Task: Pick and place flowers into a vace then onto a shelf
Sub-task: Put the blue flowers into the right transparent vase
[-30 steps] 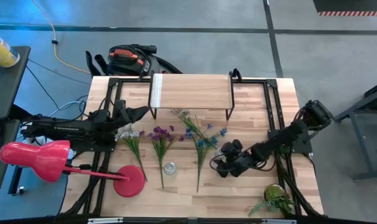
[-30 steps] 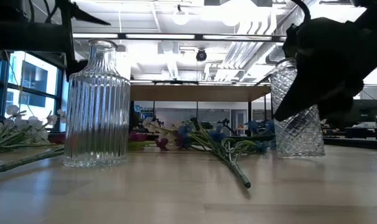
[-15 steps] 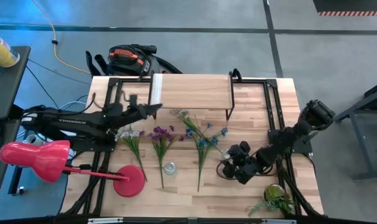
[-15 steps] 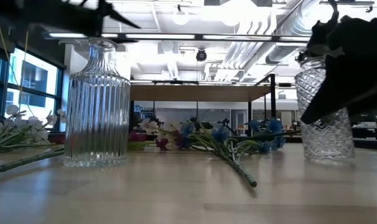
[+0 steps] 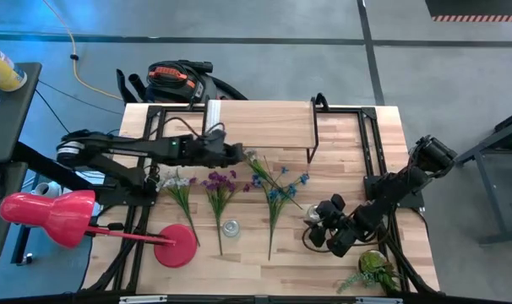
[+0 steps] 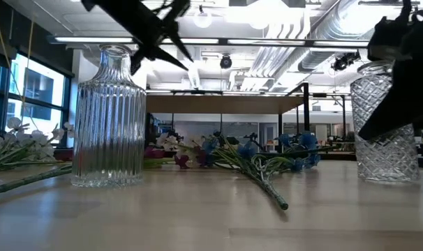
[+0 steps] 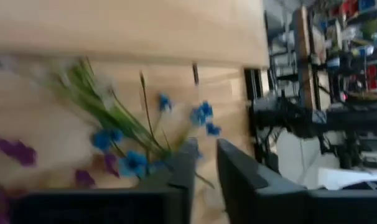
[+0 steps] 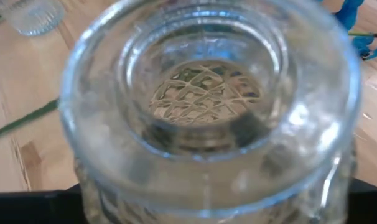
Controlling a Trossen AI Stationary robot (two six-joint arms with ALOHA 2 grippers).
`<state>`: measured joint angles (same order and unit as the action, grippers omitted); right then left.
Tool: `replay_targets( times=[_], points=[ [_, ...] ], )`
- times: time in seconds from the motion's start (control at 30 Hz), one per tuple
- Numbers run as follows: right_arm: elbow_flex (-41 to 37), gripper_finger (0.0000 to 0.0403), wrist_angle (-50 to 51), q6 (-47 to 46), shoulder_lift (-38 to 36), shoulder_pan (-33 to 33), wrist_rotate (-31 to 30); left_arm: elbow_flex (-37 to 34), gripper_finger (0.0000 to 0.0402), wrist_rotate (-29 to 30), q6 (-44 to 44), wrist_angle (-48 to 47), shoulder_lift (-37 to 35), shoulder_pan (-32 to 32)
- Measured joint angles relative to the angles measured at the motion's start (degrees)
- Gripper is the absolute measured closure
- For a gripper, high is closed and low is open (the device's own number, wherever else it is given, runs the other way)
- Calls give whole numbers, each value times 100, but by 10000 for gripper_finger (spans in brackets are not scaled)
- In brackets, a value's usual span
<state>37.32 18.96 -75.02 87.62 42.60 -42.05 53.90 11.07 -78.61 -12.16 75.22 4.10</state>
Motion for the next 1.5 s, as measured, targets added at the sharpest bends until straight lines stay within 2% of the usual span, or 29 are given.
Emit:
replay_targets(
  times=[0.23, 0.3, 0.4, 0.53, 0.7, 0.83, 1.0, 1.2, 1.37, 1.5],
  points=[
    [-2, 143, 145, 7, -29, 247, -28, 20, 183, -819, -299, 400, 441, -18],
    [-2, 144, 144, 0, -29, 321, -13, 20, 167, -807, -312, 431, 454, -111],
    [-2, 145, 142, 2, -29, 413, -4, 20, 155, -469, -235, 643, 453, -289],
    [-112, 142, -47, -6, -34, 492, -44, 20, 163, -21, -178, 690, 454, -519],
    [-388, 148, -736, -35, -43, 524, -156, 20, 193, 53, -275, 703, 454, -789],
    [-407, 145, -859, 25, -38, 498, -215, 25, 218, 415, -290, 830, 454, -963],
    [-411, 144, -1036, 52, -32, 338, -209, 394, 249, 681, 79, 754, 568, -1148],
    [-417, 144, -1423, 24, -25, 239, -27, 1128, 282, 781, 567, -8, 973, -1429],
    [-413, 143, -1576, -13, -25, 240, 122, 1847, 280, 765, 852, -761, 1462, -1864],
    [-404, 143, -1449, 4, -33, 112, 195, 2195, 251, 781, 902, -1235, 1837, -2191]
  ],
)
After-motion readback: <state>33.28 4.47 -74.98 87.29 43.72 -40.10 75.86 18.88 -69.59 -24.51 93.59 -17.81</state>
